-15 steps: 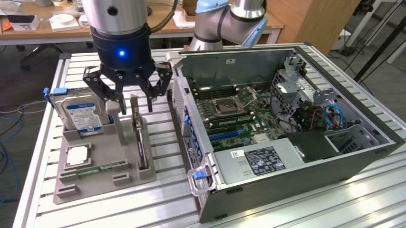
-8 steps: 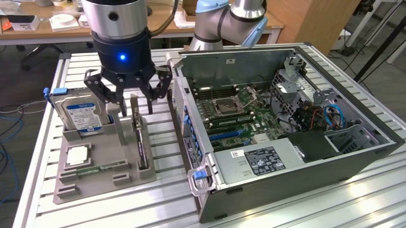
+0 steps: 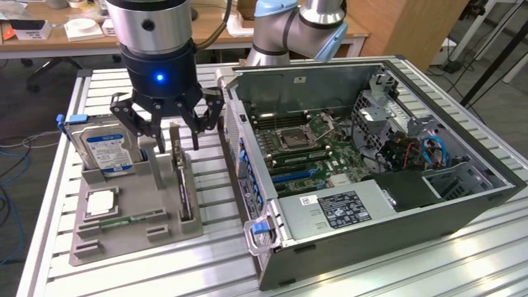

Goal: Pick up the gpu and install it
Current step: 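Pick up the gpu and move the gpu toward the slot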

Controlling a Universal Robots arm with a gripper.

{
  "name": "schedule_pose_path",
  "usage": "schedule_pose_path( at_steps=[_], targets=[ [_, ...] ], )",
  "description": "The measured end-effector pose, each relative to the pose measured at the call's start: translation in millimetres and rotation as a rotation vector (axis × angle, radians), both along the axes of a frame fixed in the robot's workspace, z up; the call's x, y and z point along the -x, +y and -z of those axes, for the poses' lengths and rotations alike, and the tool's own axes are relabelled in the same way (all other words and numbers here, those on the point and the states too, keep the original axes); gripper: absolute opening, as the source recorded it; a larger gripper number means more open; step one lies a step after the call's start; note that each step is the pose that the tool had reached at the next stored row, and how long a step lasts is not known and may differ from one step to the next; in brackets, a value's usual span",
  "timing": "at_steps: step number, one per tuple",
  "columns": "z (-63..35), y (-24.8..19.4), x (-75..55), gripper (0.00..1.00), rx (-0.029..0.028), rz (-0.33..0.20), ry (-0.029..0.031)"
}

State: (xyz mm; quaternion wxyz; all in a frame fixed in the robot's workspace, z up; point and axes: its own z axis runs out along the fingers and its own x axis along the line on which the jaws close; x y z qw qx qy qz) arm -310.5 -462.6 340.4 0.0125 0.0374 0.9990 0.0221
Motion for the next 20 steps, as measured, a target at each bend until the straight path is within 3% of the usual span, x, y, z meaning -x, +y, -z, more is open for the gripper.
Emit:
schedule_pose_path(
  at_steps=[8,20],
  targets=[
    [2.2,-0.1,0.1,0.55,-0.0001,0.000,-0.0001],
    [9.7,-4.4,0.0,0.55,-0.0001,0.000,-0.0001]
  ],
)
